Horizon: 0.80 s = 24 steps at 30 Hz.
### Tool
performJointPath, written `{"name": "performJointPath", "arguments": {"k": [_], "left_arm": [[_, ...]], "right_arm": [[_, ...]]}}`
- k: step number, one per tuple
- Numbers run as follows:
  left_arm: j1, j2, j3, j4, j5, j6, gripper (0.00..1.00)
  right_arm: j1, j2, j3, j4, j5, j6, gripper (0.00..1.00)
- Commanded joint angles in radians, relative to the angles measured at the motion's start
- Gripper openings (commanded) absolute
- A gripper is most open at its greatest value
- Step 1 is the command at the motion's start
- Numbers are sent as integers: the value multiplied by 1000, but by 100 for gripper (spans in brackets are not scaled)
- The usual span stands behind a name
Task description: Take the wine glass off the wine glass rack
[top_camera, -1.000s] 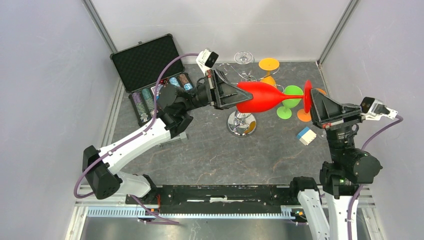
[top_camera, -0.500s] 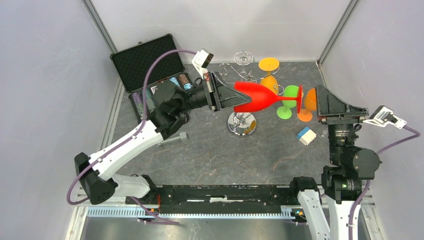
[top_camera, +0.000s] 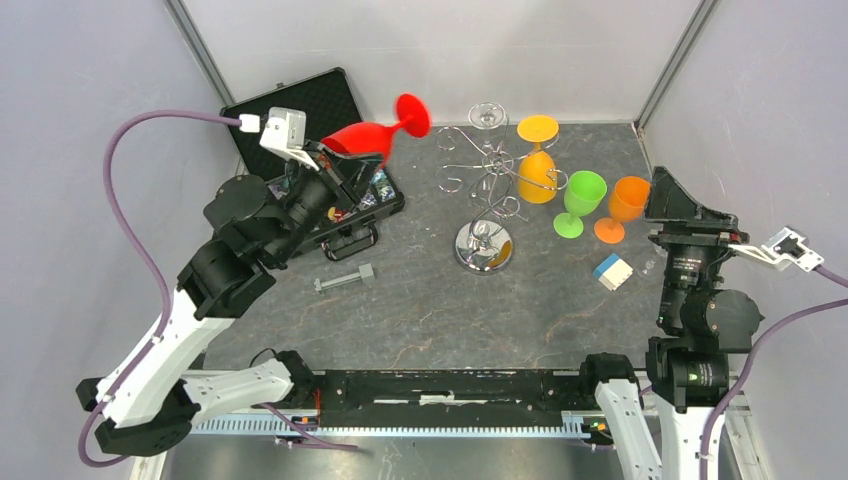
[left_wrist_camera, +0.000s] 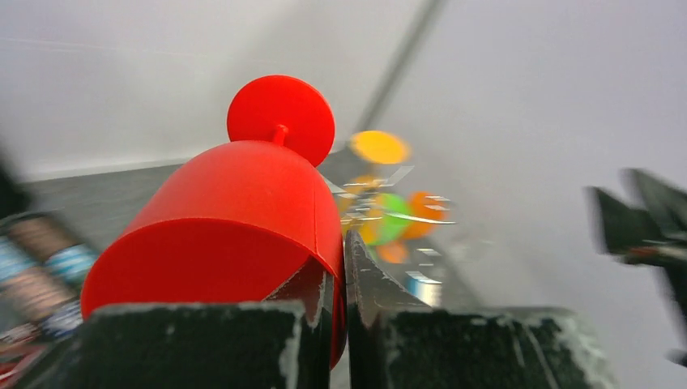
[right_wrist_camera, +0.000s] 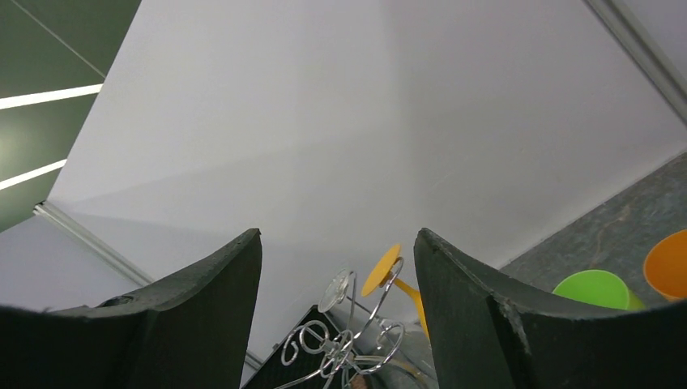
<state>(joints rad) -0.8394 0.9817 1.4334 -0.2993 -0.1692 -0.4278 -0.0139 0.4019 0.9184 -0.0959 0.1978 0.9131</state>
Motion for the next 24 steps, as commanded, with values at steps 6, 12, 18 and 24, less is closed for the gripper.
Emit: {"name": "performJointPath", "arguments": {"k": [6, 12, 18, 24], "left_arm": [[6, 1, -60, -366, -464, 218, 2], [11, 73, -49, -550, -184, 160, 2], [39, 151, -88, -585, -95, 140, 2], [158, 235, -158, -491, 119, 120, 2]], "right_arm": [[-1, 93, -5, -27, 60, -81, 69], [-1, 146, 13, -58, 52, -111, 68], [0, 141, -1, -57, 73, -126, 68], [-1, 138, 6, -58, 79, -150, 69]]}}
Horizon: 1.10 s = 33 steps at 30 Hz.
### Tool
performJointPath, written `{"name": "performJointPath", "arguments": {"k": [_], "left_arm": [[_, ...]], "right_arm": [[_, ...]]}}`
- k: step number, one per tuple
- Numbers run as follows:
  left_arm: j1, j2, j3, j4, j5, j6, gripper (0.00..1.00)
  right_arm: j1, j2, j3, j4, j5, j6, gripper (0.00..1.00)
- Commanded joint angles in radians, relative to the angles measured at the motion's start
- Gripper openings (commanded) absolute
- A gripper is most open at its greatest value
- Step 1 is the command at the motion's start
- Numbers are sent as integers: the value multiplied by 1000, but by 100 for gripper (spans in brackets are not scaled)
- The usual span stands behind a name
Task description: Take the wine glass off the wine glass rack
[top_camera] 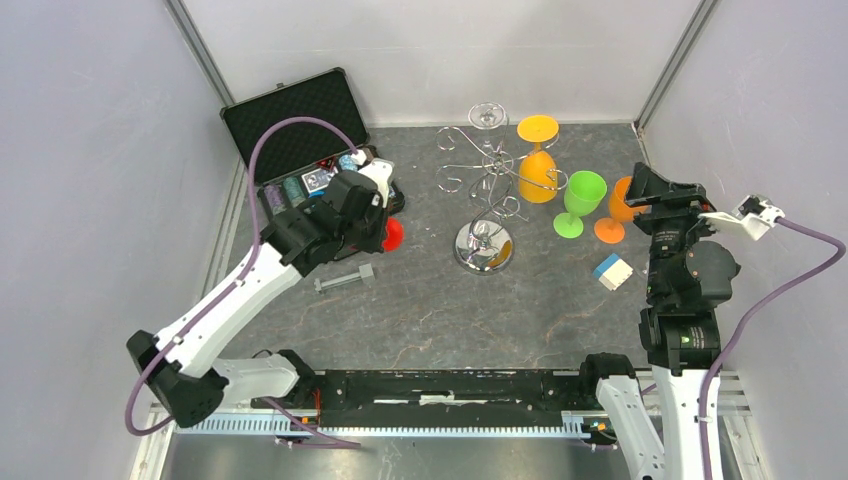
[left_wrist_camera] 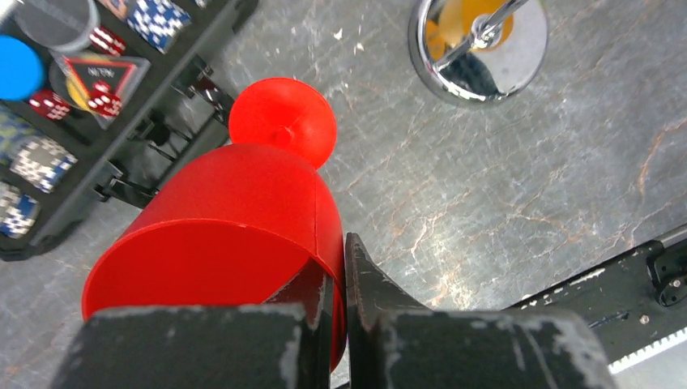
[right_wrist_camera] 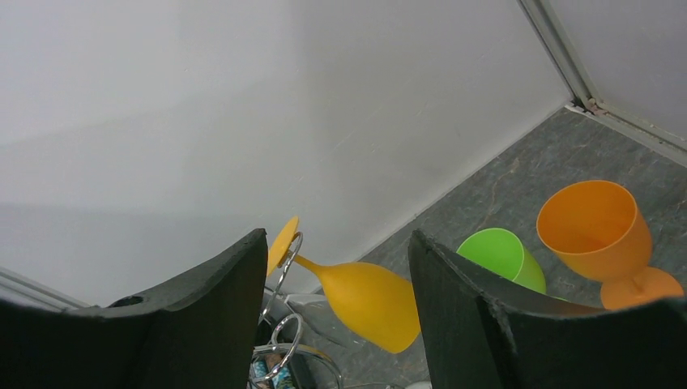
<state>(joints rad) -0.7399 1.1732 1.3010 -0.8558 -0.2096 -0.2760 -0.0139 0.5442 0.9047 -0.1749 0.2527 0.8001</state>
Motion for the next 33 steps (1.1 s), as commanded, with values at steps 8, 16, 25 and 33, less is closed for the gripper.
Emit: {"name": "performJointPath", "arguments": {"k": [8, 16, 25, 33], "left_arm": [[119, 173, -33, 89, 244, -18, 2], [131, 274, -3, 64, 213, 7, 7], [135, 295, 48, 41, 149, 29, 34], [135, 221, 89, 41, 175, 33, 55]], "right_arm": [[-1, -4, 30, 16, 36, -56, 70], [0, 1, 45, 11, 44, -78, 70], [0, 0, 51, 8, 48, -102, 71], [0, 82, 104, 15, -147, -151, 78]]}}
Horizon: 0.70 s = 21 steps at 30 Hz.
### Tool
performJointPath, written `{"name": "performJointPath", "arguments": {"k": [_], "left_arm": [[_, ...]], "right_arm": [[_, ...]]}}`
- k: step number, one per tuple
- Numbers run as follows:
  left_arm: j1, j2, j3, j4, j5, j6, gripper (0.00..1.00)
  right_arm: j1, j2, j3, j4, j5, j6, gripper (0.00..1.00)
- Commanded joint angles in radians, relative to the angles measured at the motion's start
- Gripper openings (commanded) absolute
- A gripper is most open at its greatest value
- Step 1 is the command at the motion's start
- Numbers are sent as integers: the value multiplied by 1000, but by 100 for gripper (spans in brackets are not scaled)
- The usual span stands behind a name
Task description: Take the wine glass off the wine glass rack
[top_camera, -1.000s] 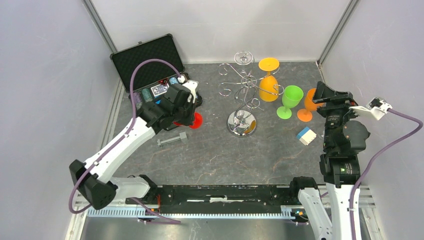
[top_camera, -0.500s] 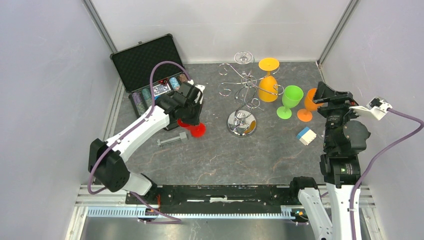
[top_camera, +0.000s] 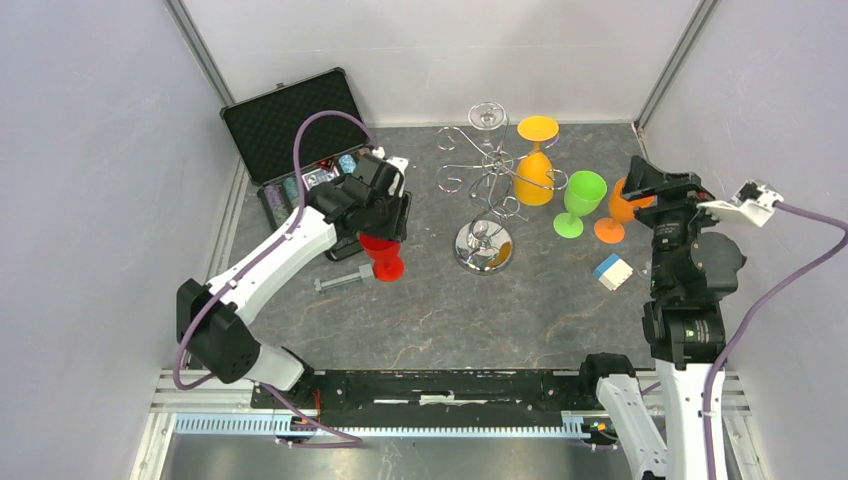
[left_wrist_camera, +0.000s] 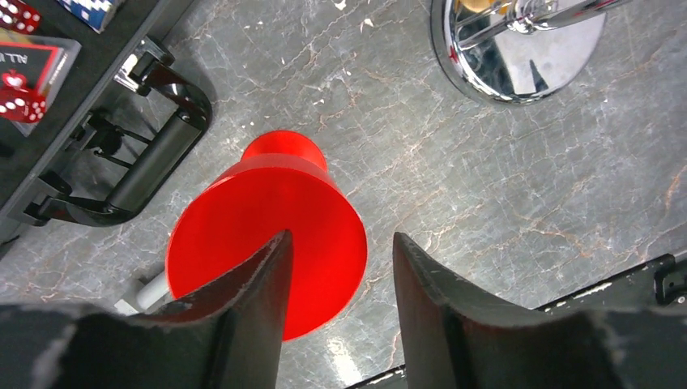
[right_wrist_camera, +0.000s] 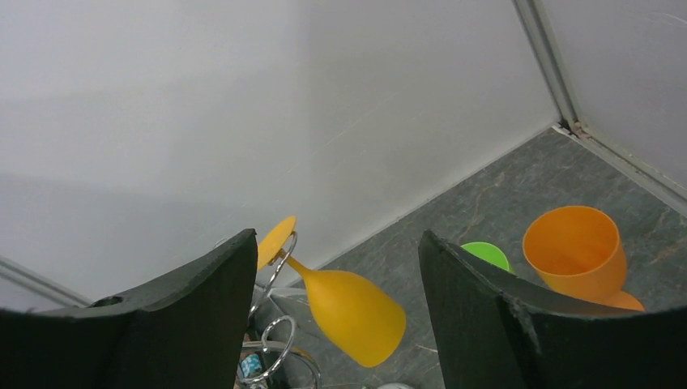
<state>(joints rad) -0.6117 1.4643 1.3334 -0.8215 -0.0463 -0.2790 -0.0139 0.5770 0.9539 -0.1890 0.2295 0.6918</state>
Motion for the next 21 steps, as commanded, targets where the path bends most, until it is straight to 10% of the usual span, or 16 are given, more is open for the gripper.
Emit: {"name": "performJointPath", "arguments": {"k": [1, 11, 21], "left_arm": [[7, -83, 59, 9, 19, 40, 58], [29, -319, -64, 215, 11, 51, 100], [29, -582, -295, 544, 95, 73, 100]], "right_arm": [[0, 57, 54, 42, -157, -40, 79], [-1, 204, 133, 66, -405, 63, 78], [0, 376, 185, 144, -533, 256, 60]]}}
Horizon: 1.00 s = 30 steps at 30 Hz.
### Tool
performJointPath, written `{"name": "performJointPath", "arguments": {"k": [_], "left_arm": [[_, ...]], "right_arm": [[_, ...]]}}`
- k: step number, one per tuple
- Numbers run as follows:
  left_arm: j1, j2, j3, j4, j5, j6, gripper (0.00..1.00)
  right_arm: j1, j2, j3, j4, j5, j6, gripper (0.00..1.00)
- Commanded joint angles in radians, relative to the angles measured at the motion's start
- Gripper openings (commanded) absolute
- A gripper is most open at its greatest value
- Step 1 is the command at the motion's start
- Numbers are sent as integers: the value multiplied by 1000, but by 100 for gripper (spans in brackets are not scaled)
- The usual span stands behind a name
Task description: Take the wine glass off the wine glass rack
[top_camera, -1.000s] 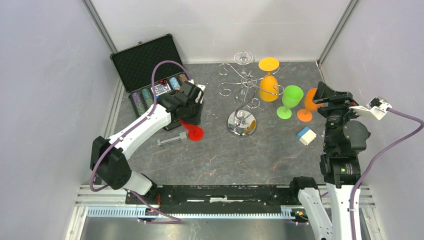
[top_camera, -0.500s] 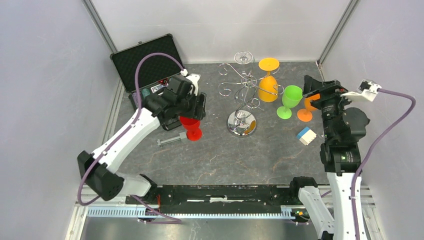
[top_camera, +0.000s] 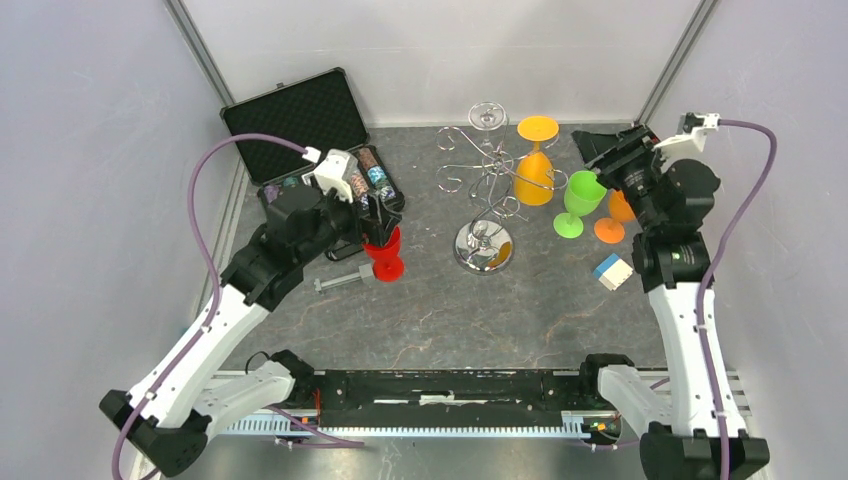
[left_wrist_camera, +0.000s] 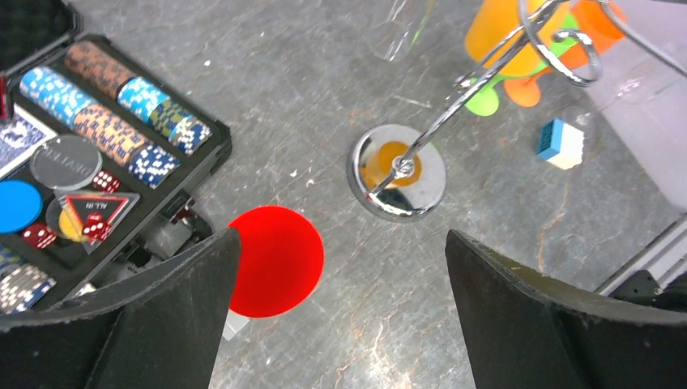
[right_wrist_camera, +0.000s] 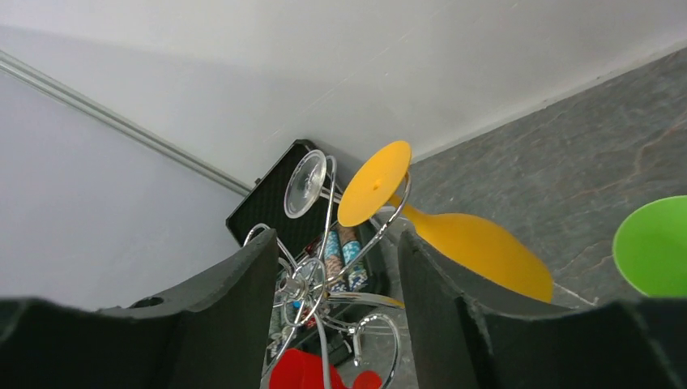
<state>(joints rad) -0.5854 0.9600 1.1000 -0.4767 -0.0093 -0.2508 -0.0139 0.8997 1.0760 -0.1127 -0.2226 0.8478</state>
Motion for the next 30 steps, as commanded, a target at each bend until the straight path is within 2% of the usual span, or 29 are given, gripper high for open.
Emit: {"name": "performJointPath", "arguments": {"k": [1, 6, 10, 16, 21, 30], "left_arm": [[3, -95, -76, 217, 61, 42, 100], [3, -140, -120, 257, 76, 39, 100], [4, -151, -138, 265, 68, 36, 100], [2, -152, -143, 262, 42, 30, 100], [3, -150, -141, 249, 18, 19, 100], [3, -155, -148, 240, -29, 11, 100]], "right_arm": [[-1, 77, 72, 70, -97, 114, 57], [-1, 160, 85, 89, -135, 177, 45], [-1, 181, 86, 88, -130, 201, 43], [-1, 221, 122, 41, -66, 152, 42], [4, 297, 175, 18, -111, 152, 32], [34, 299, 194, -49, -6, 98, 35]]}}
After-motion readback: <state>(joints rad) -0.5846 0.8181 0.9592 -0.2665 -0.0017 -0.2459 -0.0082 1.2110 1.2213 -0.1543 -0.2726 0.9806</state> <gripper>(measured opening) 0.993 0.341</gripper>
